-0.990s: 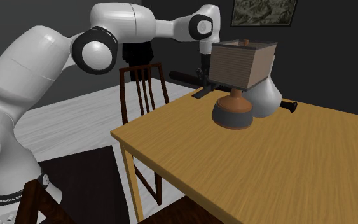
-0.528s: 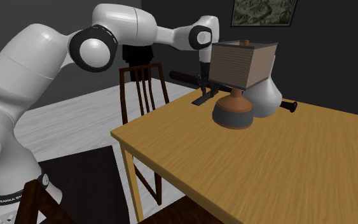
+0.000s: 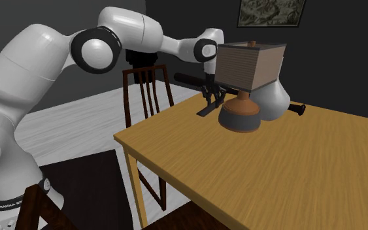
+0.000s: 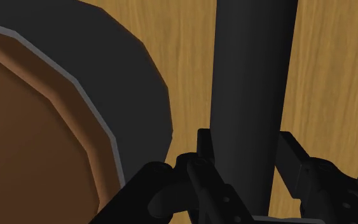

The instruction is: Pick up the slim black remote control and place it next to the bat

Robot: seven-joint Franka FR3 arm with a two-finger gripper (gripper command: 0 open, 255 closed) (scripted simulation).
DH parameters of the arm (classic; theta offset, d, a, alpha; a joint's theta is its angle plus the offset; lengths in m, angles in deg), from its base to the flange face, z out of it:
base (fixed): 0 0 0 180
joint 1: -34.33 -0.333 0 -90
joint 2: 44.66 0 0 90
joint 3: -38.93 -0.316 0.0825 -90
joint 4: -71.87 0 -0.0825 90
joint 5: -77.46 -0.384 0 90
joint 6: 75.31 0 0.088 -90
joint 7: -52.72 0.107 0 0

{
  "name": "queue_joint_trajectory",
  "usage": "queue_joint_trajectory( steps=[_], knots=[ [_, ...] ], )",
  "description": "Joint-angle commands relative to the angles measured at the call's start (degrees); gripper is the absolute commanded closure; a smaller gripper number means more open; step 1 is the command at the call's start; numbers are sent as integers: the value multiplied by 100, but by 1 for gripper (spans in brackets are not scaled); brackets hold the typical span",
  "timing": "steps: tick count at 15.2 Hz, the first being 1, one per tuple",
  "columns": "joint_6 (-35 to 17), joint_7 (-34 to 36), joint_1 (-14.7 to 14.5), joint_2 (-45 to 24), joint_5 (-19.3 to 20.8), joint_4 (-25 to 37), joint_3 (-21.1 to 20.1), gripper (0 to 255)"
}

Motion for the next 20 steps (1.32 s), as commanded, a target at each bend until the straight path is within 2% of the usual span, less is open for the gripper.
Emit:
queue_joint_trajectory(
  steps=[1,6,14,15,20],
  knots=[
    [-126,8,11,-42,1,-105,7,255],
    [-458,28,11,-135,5,-344,3,255],
    [-457,29,13,-135,8,-344,-1,255],
    [-460,33,10,-132,8,-350,-1,0],
    [-458,29,13,-135,8,-345,-1,0]
  ],
)
